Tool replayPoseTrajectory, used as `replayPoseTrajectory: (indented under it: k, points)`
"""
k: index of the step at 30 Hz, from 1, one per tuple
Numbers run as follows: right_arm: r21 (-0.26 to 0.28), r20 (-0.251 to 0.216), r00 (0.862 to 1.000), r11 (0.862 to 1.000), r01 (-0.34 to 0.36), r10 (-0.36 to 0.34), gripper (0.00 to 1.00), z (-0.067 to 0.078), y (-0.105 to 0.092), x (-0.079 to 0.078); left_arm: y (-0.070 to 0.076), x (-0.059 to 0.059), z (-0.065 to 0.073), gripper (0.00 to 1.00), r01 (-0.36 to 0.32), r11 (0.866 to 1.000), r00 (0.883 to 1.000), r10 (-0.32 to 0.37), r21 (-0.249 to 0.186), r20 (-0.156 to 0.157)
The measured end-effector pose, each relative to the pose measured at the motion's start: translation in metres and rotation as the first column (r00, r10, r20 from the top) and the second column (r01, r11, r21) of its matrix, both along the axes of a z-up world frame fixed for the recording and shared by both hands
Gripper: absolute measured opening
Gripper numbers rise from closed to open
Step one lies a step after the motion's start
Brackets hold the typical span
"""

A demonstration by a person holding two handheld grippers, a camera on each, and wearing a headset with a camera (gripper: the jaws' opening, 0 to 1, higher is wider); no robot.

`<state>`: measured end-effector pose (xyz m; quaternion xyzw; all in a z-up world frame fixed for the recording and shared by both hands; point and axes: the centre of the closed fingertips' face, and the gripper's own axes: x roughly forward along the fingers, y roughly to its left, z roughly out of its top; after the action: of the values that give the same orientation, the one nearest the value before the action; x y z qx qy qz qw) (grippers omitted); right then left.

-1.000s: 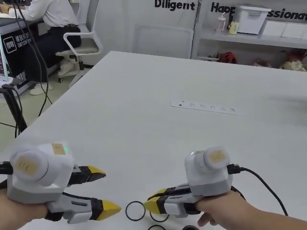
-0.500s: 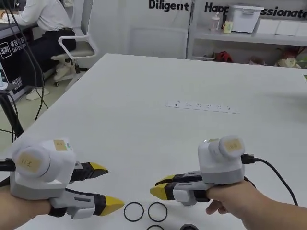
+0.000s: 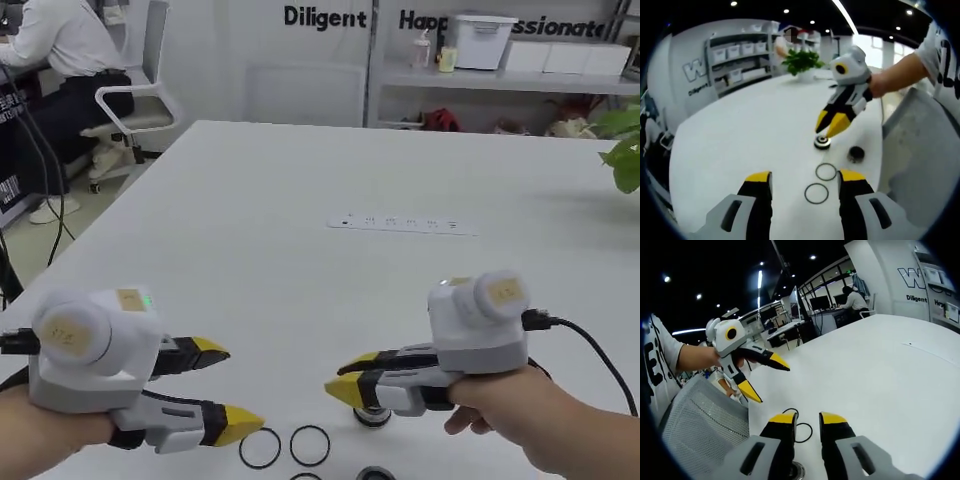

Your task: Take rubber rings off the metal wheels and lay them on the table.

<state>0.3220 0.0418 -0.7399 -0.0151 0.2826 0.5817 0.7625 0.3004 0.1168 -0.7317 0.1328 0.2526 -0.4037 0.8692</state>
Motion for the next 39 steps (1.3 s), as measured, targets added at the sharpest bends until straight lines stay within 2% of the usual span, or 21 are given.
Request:
replayPoseTrajectory:
  k: [5, 19, 33, 39]
  points:
    - [0.003, 0.006, 1.000, 1.000, 0.026, -0.026, 0.16, 0.002, -0.013, 0.005, -0.014, 0.002, 0.003, 0.54, 0.028, 1.000, 1.000, -0.028, 0.003, 0.005]
    - [0.015, 0.020, 0.997, 0.997, 0.076, -0.076, 0.18, 0.006, -0.036, 0.015, -0.028, 0.010, 0.006, 0.54, 0.057, 0.998, 0.998, -0.057, 0.009, 0.005]
    - [-0.028, 0.045, 0.996, 0.996, 0.084, -0.082, 0.20, -0.006, -0.054, 0.018, -0.048, 0.022, 0.002, 0.53, 0.090, 0.996, 0.996, -0.090, 0.002, 0.000]
    - [-0.053, 0.056, 0.996, 0.996, 0.075, -0.072, 0.20, -0.016, -0.058, 0.017, -0.055, 0.026, -0.002, 0.53, 0.104, 0.995, 0.995, -0.104, 0.006, -0.008]
